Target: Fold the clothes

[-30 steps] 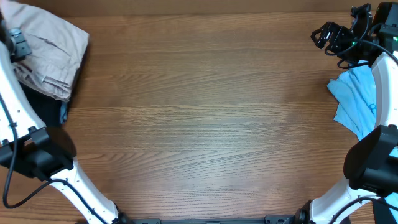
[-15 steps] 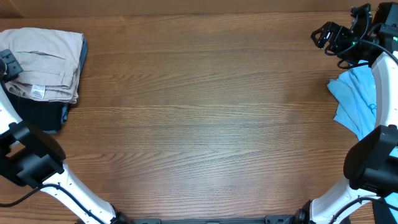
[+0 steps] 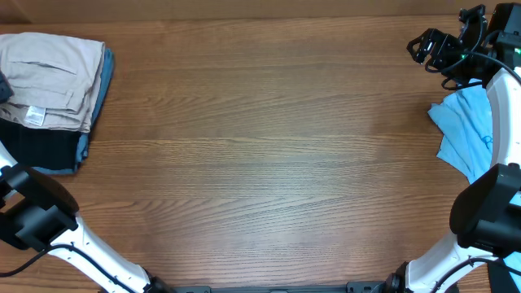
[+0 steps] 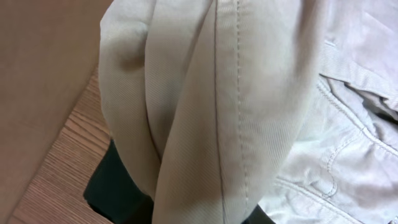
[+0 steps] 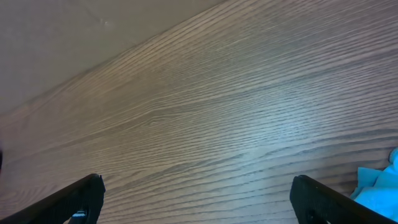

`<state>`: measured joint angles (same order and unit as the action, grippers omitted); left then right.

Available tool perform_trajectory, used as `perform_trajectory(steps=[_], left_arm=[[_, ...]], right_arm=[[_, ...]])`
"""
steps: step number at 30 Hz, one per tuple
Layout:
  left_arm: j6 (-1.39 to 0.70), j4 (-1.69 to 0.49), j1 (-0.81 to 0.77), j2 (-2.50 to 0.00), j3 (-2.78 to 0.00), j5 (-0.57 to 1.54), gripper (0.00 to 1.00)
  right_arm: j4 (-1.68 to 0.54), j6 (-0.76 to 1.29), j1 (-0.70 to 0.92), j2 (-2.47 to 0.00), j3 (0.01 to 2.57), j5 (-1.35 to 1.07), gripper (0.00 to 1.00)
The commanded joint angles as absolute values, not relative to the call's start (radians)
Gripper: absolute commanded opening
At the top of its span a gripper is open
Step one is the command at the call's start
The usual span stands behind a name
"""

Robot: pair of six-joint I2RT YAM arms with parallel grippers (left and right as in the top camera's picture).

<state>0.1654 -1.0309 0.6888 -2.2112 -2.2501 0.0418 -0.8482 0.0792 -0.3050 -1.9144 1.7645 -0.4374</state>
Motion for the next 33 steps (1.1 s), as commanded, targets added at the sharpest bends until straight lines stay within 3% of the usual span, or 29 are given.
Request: perform_trajectory(steps=[1,5,6,7,8,10,14,17,18,19,20,21,26,29,33], left_arm=[[0.18,-0.994,0.715,-2.199,-2.287,0.019,0.04],[0.179,-1.023,0.715,-2.199,-2.284,-0.019,0.05],[0.175,-1.036,0.715,-2.199,-2.284,-0.027,0.13],[0.155,-1.039,0.715,-2.199,-2.277,-0.04,0.37],[0.123,-1.044,0.716,-2.199,-2.276,-0.075,0.49],[0.064,-1.046,0.719,-2.197,-2.278,-0.13,1.0],[-0.017,-1.098,0.74,-2.175,-2.341,-0.134,1.0],[-0.049,-1.142,0.744,-2.13,-2.446,0.067,1.0],[-0.061,-1.146,0.744,-2.124,-2.469,0.174,0.88],[-0.067,-1.147,0.744,-2.124,-2.475,0.248,0.43],[-0.085,-1.148,0.744,-2.129,-2.471,0.264,0.25],[-0.112,-1.158,0.744,-2.14,-2.463,0.263,0.13],[-0.112,-1.213,0.744,-2.197,-2.352,0.242,0.14],[-0.137,-1.204,0.76,-2.22,-2.234,0.125,0.05],[-0.199,-1.174,0.803,-2.251,-2.123,0.07,0.04]], right_arm=[[-0.844,0.083,-0.305,-1.916,1.768,-0.435,1.0],[-0.844,0.083,-0.305,-1.916,1.768,-0.435,1.0],[-0.844,0.083,-0.305,-1.916,1.768,-0.435,1.0],[-0.844,0.083,-0.305,-1.916,1.768,-0.435,1.0],[-0.844,0.083,-0.305,-1.916,1.768,-0.435,1.0],[-0.844,0.083,-0.305,-1.916,1.768,-0.435,1.0],[-0.844,0.083,-0.305,-1.916,1.768,-0.435,1.0],[-0.844,0.083,-0.305,-1.916,1.768,-0.435,1.0],[-0.844,0.083,-0.305,-1.916,1.768,-0.435,1.0],[-0.844,0.083,-0.305,-1.916,1.768,-0.435,1.0],[-0.844,0.083,-0.305,-1.916,1.768,-0.435,1.0],[-0.844,0.083,-0.305,-1.916,1.768,-0.435,1.0],[-0.844,0.083,-0.305,-1.916,1.768,-0.435,1.0],[-0.844,0.083,-0.305,-1.916,1.768,-0.435,1.0],[-0.844,0.083,-0.305,-1.916,1.768,-0.435,1.0]])
